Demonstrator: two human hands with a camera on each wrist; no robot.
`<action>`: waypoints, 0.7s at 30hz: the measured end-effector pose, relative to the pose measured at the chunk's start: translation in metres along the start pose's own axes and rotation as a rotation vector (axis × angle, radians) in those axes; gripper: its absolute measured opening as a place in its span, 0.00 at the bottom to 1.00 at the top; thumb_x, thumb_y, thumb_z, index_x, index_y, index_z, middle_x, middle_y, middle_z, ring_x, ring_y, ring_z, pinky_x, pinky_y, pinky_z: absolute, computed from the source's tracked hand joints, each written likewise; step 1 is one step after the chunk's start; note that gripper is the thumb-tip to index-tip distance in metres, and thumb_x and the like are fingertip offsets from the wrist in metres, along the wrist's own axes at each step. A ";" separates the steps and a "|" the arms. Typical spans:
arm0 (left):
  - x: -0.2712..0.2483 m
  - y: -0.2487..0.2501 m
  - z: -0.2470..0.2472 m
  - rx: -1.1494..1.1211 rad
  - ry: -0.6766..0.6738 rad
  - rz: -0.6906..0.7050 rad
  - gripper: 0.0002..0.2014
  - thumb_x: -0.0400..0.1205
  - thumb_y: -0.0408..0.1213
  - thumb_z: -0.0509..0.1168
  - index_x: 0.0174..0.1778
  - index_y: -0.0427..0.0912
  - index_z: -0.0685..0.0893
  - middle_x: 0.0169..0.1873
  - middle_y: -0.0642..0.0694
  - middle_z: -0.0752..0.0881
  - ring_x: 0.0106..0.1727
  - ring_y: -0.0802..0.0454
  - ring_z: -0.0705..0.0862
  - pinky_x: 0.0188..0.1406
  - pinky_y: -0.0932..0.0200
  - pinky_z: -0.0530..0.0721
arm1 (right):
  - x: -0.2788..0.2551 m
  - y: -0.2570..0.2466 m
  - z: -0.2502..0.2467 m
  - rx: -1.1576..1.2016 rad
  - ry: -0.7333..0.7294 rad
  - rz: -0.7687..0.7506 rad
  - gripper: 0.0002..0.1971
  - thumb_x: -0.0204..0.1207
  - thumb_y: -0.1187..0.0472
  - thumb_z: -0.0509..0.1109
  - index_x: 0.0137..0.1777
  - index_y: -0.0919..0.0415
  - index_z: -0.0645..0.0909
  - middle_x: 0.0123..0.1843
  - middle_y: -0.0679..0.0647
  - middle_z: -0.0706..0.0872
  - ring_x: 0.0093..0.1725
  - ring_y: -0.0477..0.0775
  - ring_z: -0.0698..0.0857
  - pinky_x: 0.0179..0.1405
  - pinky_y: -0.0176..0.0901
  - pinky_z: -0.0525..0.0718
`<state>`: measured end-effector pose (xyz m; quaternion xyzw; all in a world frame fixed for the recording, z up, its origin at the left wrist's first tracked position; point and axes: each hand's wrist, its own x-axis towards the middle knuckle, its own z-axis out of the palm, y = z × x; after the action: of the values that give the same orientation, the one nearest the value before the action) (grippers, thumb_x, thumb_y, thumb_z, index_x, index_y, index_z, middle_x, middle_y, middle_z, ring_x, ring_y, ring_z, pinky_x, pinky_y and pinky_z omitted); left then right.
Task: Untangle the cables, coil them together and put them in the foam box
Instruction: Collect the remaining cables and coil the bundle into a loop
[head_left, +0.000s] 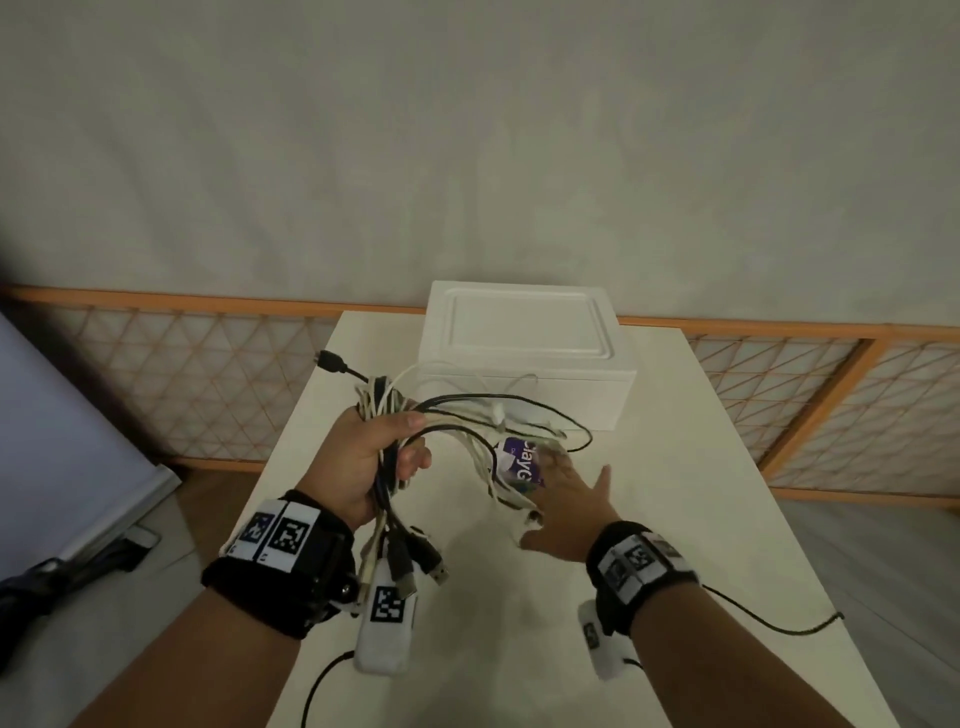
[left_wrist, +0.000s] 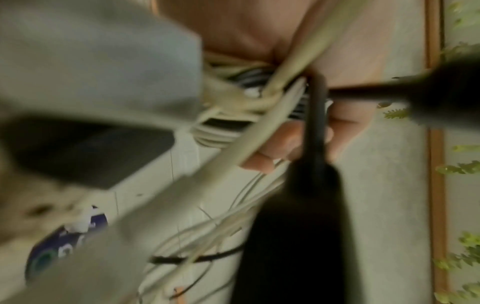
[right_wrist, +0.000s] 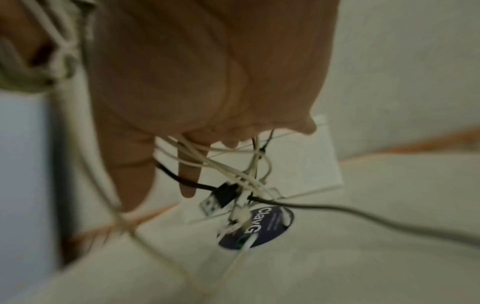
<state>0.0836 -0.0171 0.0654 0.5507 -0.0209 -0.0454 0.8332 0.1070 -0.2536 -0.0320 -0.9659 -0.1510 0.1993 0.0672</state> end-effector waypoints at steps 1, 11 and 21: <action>-0.001 0.000 -0.005 0.012 -0.016 -0.003 0.11 0.67 0.34 0.71 0.36 0.32 0.78 0.13 0.45 0.70 0.15 0.52 0.69 0.29 0.58 0.80 | -0.002 0.008 -0.005 0.302 -0.029 0.040 0.44 0.56 0.32 0.66 0.77 0.36 0.65 0.85 0.49 0.53 0.82 0.54 0.56 0.75 0.77 0.51; -0.001 0.004 -0.005 0.001 -0.027 0.006 0.08 0.65 0.34 0.72 0.27 0.36 0.80 0.13 0.44 0.70 0.15 0.52 0.69 0.28 0.57 0.79 | -0.009 0.044 -0.019 0.940 0.174 0.437 0.13 0.82 0.60 0.63 0.62 0.66 0.80 0.65 0.64 0.83 0.62 0.61 0.83 0.47 0.35 0.83; 0.001 0.016 -0.010 0.117 -0.009 0.098 0.08 0.72 0.31 0.64 0.30 0.30 0.78 0.13 0.43 0.71 0.16 0.50 0.70 0.30 0.58 0.81 | -0.019 0.038 0.007 0.216 0.404 0.180 0.63 0.57 0.33 0.78 0.84 0.52 0.43 0.85 0.47 0.52 0.80 0.49 0.63 0.77 0.68 0.36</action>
<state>0.0866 -0.0017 0.0762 0.5967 -0.0541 -0.0055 0.8006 0.0976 -0.2949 -0.0387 -0.9829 -0.0257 0.0223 0.1810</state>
